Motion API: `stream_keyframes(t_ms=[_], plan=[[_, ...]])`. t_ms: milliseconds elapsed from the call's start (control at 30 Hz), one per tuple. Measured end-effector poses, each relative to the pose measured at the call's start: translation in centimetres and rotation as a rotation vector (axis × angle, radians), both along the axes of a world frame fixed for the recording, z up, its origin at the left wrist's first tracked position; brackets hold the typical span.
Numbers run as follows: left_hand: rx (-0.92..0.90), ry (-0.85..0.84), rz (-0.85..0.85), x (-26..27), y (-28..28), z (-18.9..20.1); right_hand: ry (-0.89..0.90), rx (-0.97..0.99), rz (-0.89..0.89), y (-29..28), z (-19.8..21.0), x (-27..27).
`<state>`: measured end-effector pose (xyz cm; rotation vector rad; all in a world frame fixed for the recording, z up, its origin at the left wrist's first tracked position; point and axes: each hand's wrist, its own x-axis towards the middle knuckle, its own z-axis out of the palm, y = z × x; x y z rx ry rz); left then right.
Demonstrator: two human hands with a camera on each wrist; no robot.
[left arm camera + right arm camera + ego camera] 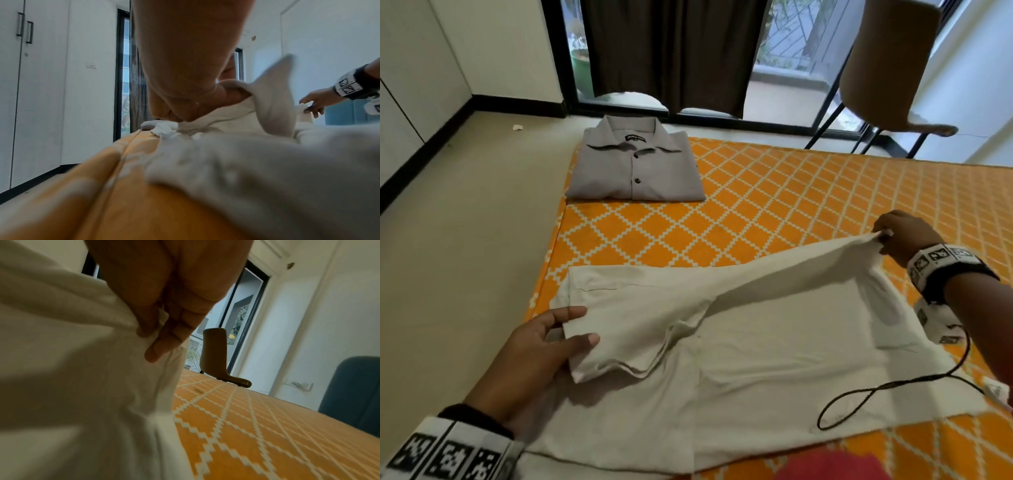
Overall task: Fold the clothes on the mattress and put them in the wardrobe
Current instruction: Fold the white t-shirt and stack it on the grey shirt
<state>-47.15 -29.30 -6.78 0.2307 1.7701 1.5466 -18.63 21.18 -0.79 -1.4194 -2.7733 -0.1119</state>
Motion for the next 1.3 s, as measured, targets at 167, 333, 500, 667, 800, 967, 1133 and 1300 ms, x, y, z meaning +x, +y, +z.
stream_keyframes(t_ms=[167,333,500,667,800,967,1133,1300], plan=[[-0.054,-0.05,-0.075,1.1,-1.0,1.2,0.214,0.021,-0.069,-3.6,0.9,4.9],[-0.114,-0.063,-0.124,1.5,-2.6,2.4,0.372,0.081,-0.051,-6.8,0.1,8.8],[-0.205,-0.043,-0.193,2.3,-3.5,2.7,0.491,0.116,-0.062,-10.6,-2.9,11.4],[-0.247,-0.031,-0.241,2.2,-3.1,2.2,0.323,0.019,-0.12,-12.9,-5.2,13.0],[-0.252,0.113,-0.22,1.9,-2.4,1.6,0.073,0.111,-0.246,-13.9,-4.8,12.4],[-0.278,0.294,-0.133,1.5,-1.9,0.9,0.145,0.084,0.325,-16.1,-5.8,6.2],[-0.402,0.483,-0.314,0.9,-1.2,0.3,-0.158,-0.311,0.516,-17.9,-8.6,2.6],[-0.561,0.574,-0.38,0.1,-0.5,-0.6,-0.278,-0.324,0.424,-16.2,-8.7,4.2]])
